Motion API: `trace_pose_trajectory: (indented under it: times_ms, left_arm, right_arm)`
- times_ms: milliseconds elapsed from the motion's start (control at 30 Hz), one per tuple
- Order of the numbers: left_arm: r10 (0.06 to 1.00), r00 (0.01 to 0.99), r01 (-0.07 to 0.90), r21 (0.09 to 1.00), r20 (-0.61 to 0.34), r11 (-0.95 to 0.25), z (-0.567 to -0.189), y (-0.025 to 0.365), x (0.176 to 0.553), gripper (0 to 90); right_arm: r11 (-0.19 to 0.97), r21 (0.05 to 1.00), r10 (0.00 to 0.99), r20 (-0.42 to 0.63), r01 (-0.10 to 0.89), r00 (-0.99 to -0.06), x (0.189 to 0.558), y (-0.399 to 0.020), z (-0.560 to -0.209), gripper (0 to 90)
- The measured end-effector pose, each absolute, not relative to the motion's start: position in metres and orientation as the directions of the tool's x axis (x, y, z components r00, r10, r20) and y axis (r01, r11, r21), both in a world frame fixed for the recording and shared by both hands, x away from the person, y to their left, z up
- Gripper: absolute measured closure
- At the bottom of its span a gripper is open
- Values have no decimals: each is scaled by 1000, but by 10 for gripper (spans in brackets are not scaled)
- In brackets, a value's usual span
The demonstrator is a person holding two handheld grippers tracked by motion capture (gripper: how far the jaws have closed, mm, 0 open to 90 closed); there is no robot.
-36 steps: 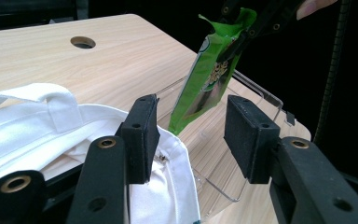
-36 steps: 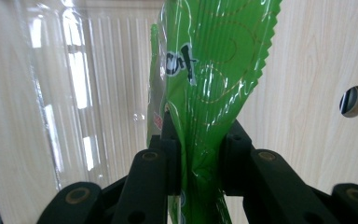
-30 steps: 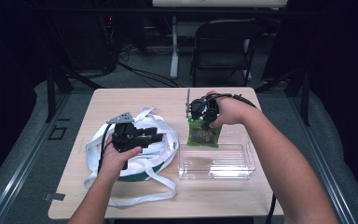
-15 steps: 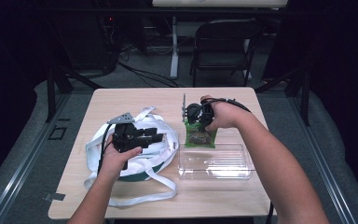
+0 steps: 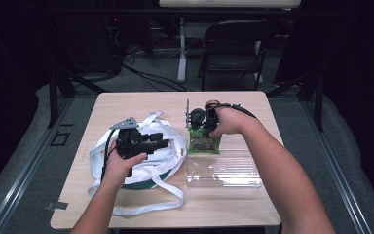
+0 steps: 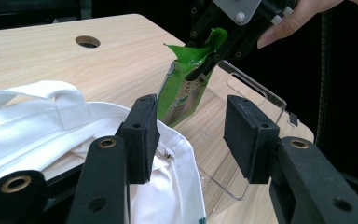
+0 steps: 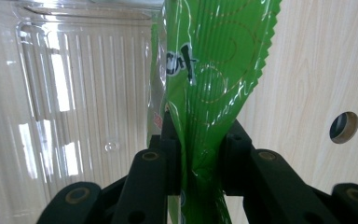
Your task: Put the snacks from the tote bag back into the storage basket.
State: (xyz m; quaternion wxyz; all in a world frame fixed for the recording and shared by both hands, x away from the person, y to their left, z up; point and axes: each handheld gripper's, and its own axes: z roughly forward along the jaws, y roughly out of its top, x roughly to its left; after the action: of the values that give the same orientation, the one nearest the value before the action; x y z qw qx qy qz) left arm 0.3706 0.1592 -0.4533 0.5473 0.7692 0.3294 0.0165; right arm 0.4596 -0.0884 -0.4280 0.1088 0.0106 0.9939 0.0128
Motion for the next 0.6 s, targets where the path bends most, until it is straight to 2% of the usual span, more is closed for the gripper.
trace_pose_trajectory:
  times_ms: [600]
  left_arm:
    - [526, 782, 489, 853, -334, -186, -453, 160, 371, 547]
  right_arm:
    - [1000, 5, -1, -233, -2, -972, 466, -83, -445, 752]
